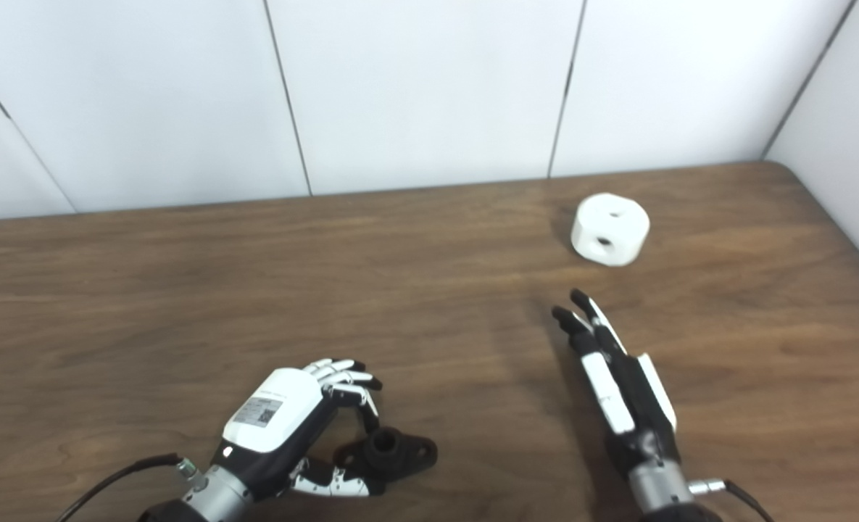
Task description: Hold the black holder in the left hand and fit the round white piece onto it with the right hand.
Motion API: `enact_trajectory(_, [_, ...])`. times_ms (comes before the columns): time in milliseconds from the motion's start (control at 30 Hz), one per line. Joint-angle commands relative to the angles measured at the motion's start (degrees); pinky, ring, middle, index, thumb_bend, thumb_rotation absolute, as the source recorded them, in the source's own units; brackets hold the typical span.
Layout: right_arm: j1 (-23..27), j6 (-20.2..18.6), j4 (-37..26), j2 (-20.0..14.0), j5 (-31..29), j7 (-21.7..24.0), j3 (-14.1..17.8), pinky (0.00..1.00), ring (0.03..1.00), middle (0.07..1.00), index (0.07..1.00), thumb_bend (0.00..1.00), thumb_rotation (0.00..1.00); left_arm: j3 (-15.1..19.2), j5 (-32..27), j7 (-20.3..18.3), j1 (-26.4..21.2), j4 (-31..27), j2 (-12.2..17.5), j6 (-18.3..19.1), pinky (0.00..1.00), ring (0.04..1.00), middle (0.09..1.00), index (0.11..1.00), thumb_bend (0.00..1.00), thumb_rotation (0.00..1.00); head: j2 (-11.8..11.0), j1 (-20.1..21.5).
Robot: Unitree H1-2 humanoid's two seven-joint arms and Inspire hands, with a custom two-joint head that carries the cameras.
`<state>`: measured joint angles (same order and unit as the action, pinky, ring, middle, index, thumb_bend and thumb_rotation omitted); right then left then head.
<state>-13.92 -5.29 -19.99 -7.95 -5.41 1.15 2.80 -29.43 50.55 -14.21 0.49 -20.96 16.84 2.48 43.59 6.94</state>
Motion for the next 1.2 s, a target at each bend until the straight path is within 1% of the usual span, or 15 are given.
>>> enact_trajectory(0, [-0.1,0.6,-2.8,2.2,-0.3,-0.6,0.1,0.97,0.932,0.886,0.944,0.62,0.89,-0.5,1.1,-0.2,0.4,0.0,0.1,-2.0,0.88,0.877,0.793,0.486,0.52,0.05,0.1,0.3])
enact_trajectory(67, [-0.2,-0.2,-3.4,2.4,0.7,-1.4,0.0,0.97,0.932,0.89,0.941,0.62,0.88,-0.4,1.5,0.2,0.7,0.6,0.0,-2.8,0.88,0.876,0.792,0.486,0.52,0.05,0.2,0.4])
enact_trajectory(233, [0.3,-2.5,-5.4,2.3,3.2,-3.9,0.7,1.0,0.974,0.896,0.926,0.61,0.85,0.2,3.0,1.4,1.2,2.1,0.2,-4.2,0.88,0.879,0.793,0.486,0.52,0.05,0.3,1.0])
enact_trajectory(333, [1.1,-4.6,-7.3,1.8,2.8,-5.0,2.0,1.0,0.97,0.9,0.92,0.61,0.77,0.7,3.2,1.5,1.4,2.5,0.3,-4.5,0.88,0.879,0.793,0.486,0.52,0.05,0.3,1.0])
enact_trajectory(367, [1.3,-5.0,-7.8,1.6,2.9,-5.3,2.2,1.0,0.969,0.903,0.922,0.61,0.72,0.8,3.2,1.4,1.4,2.6,0.3,-4.4,0.88,0.88,0.795,0.486,0.52,0.05,0.3,1.0])
enact_trajectory(433, [1.7,-5.0,-8.5,1.1,2.8,-5.4,2.9,1.0,0.965,0.909,0.927,0.6,0.66,1.0,3.3,1.3,1.6,2.7,0.3,-4.4,0.89,0.882,0.797,0.486,0.52,0.05,0.2,2.6])
enact_trajectory(467, [2.0,-5.2,-8.9,0.5,2.7,-5.4,3.5,0.99,0.958,0.912,0.93,0.59,0.62,1.1,3.1,1.4,1.7,2.8,0.4,-4.5,0.88,0.882,0.797,0.486,0.52,0.05,0.2,2.8])
enact_trajectory(533, [3.3,-6.3,-9.8,-0.9,4.6,-6.1,4.6,1.0,0.958,0.914,0.931,0.61,0.52,1.5,2.7,2.0,2.0,3.2,0.5,-4.8,0.88,0.88,0.795,0.486,0.52,0.05,0.0,3.9])
enact_trajectory(567, [4.0,-6.8,-10.2,-1.5,5.8,-6.3,5.0,1.0,0.956,0.911,0.928,0.62,0.5,1.7,2.7,2.0,2.1,3.3,0.5,-4.9,0.88,0.88,0.795,0.486,0.52,0.05,0.0,3.9])
enact_trajectory(633, [5.4,-7.0,-10.2,-2.8,8.7,-6.3,5.4,1.0,0.952,0.906,0.923,0.64,0.44,2.2,2.8,2.4,2.4,3.7,0.6,-5.3,0.88,0.88,0.794,0.486,0.52,0.05,-0.4,5.4])
enact_trajectory(733, [8.3,-9.2,-10.6,-5.3,14.6,-5.9,5.8,0.96,0.932,0.899,0.921,0.7,0.43,2.9,2.8,2.3,2.8,4.0,0.9,-5.6,0.88,0.881,0.795,0.486,0.52,0.05,-1.0,6.8])
enact_trajectory(800, [10.7,-10.3,-10.2,-7.1,16.6,-5.4,6.2,0.96,0.936,0.905,0.916,0.75,0.39,3.3,2.8,2.3,2.8,4.2,1.0,-5.8,0.88,0.881,0.796,0.486,0.52,0.05,-1.1,7.0])
enact_trajectory(900, [14.0,-11.4,-9.1,-9.7,19.5,-4.6,6.2,0.95,0.936,0.899,0.888,0.8,0.34,3.7,2.9,2.2,2.9,4.1,1.1,-5.7,0.88,0.884,0.797,0.486,0.52,0.05,-1.2,7.4])
enact_trajectory(1033, [18.5,-14.2,-7.8,-13.3,24.6,-3.1,5.6,0.92,0.915,0.9,0.874,0.84,0.35,4.2,3.3,1.5,3.0,3.9,1.4,-5.2,0.89,0.889,0.799,0.487,0.52,0.05,-1.4,8.2])
enact_trajectory(1167, [22.7,-15.7,-5.0,-16.3,26.9,-1.2,5.2,0.96,0.961,0.927,0.874,0.85,0.32,4.6,3.3,1.3,3.2,3.8,1.7,-5.3,0.89,0.887,0.798,0.487,0.52,0.05,-1.6,9.4])
